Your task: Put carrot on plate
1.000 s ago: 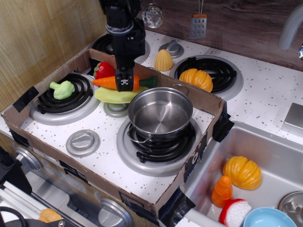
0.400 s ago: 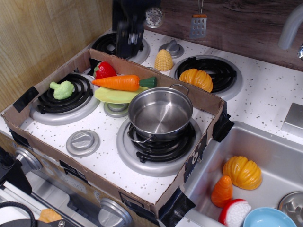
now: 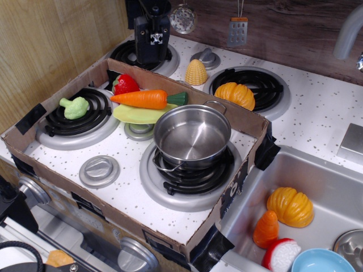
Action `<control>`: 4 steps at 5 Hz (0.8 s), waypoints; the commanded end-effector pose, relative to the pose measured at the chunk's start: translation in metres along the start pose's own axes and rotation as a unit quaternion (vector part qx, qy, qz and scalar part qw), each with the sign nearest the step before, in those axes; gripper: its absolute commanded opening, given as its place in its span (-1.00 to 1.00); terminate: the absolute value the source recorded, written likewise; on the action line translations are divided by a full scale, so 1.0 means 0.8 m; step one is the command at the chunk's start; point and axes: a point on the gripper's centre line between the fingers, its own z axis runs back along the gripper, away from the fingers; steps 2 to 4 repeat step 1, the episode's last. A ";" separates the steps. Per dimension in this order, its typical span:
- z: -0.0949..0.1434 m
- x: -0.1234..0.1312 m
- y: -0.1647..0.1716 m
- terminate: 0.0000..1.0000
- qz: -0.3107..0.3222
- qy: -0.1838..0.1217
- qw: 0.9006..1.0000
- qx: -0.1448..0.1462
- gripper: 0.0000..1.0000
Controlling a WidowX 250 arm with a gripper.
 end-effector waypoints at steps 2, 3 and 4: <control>0.013 0.010 0.005 1.00 0.001 -0.011 1.000 0.013 1.00; 0.013 0.010 0.005 1.00 0.001 -0.011 1.000 0.013 1.00; 0.013 0.010 0.005 1.00 0.001 -0.011 1.000 0.013 1.00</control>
